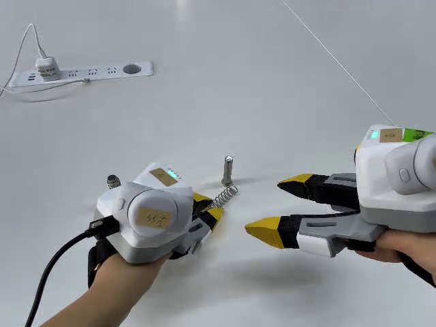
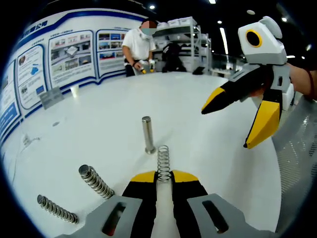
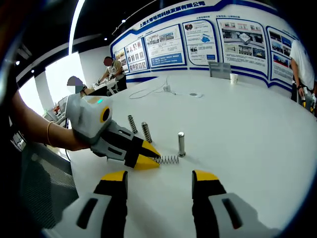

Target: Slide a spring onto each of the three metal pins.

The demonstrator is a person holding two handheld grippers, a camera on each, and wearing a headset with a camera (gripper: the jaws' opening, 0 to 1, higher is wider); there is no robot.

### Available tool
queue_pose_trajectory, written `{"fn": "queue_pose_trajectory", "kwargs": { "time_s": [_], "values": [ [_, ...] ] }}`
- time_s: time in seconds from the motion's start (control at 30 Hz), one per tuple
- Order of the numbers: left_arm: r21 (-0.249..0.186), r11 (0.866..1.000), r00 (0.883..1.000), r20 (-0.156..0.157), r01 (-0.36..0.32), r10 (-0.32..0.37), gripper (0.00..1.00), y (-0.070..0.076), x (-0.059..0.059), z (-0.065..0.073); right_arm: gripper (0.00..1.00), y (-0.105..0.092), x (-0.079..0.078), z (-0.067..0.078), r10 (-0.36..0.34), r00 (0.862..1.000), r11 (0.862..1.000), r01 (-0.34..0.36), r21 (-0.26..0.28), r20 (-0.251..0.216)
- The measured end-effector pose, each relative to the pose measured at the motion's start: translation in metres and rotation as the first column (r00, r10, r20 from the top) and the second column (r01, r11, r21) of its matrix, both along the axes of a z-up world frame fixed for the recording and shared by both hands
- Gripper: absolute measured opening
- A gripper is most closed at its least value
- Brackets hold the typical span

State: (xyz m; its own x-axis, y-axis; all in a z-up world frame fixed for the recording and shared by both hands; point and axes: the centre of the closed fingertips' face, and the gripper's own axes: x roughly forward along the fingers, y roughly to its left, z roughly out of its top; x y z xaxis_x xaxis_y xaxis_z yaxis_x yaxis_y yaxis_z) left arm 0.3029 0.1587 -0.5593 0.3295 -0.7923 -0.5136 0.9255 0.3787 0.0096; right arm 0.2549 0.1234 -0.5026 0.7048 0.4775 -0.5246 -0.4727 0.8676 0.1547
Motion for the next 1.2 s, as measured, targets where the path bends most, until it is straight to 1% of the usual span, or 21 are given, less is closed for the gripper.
{"fn": "queue_pose_trajectory", "kwargs": {
  "time_s": [0.17,0.2,0.27,0.4,0.43,0.47,0.53,0.63,0.7,0.8,0.9,1.0,1.1,1.2],
  "values": [
    [-0.017,1.000,1.000,-0.001,0.004,-0.004,0.10,0.003,-0.004,0.009,0.52,-0.005,0.005,0.006,-0.060,0.998,0.997,0.060,0.041,-0.001],
    [-0.024,1.000,1.000,-0.001,0.003,-0.003,0.10,0.004,-0.005,0.012,0.52,-0.006,0.006,0.009,-0.074,0.997,0.996,0.073,0.057,0.001],
    [-0.037,0.999,1.000,-0.002,0.001,-0.001,0.10,0.005,-0.006,0.016,0.52,-0.006,0.007,0.012,-0.084,0.996,0.994,0.084,0.072,0.000],
    [-0.064,0.998,1.000,0.006,-0.001,0.001,0.10,0.009,-0.008,0.029,0.51,-0.005,0.010,0.021,-0.097,0.995,0.988,0.095,0.124,0.011],
    [-0.074,0.997,1.000,0.003,-0.003,0.003,0.10,0.010,-0.008,0.031,0.50,-0.005,0.011,0.023,-0.101,0.995,0.986,0.099,0.136,0.012],
    [-0.101,0.995,1.000,-0.019,-0.014,0.012,0.10,0.010,-0.009,0.035,0.50,-0.004,0.013,0.026,-0.107,0.994,0.983,0.103,0.153,0.016],
    [-0.128,0.991,0.999,-0.039,-0.025,0.020,0.10,0.011,-0.010,0.041,0.49,-0.002,0.015,0.030,-0.122,0.992,0.975,0.117,0.191,0.015],
    [-0.154,0.988,0.999,-0.047,-0.029,0.022,0.10,0.011,-0.011,0.047,0.47,0.001,0.018,0.033,-0.129,0.992,0.967,0.124,0.221,0.012],
    [-0.172,0.985,0.999,-0.047,-0.032,0.024,0.10,0.011,-0.012,0.052,0.47,0.003,0.019,0.034,-0.127,0.992,0.966,0.122,0.228,0.009],
    [-0.197,0.980,0.998,-0.058,-0.033,0.022,0.10,0.010,-0.013,0.058,0.46,0.007,0.022,0.036,-0.126,0.992,0.963,0.120,0.241,0.009],
    [-0.213,0.976,0.998,-0.059,-0.043,0.031,0.10,0.012,-0.014,0.062,0.44,0.011,0.024,0.039,-0.131,0.991,0.953,0.125,0.274,0.002],
    [-0.242,0.968,0.996,-0.075,-0.062,0.045,0.10,0.013,-0.015,0.068,0.42,0.013,0.027,0.042,-0.144,0.990,0.942,0.138,0.306,-0.001],
    [-0.267,0.961,0.995,-0.085,-0.075,0.054,0.10,0.014,-0.017,0.073,0.39,0.016,0.031,0.045,-0.159,0.987,0.923,0.153,0.352,-0.012],
    [-0.288,0.954,0.995,-0.084,-0.081,0.059,0.10,0.015,-0.018,0.078,0.38,0.018,0.032,0.044,-0.157,0.988,0.923,0.151,0.355,-0.013]
  ]
}}
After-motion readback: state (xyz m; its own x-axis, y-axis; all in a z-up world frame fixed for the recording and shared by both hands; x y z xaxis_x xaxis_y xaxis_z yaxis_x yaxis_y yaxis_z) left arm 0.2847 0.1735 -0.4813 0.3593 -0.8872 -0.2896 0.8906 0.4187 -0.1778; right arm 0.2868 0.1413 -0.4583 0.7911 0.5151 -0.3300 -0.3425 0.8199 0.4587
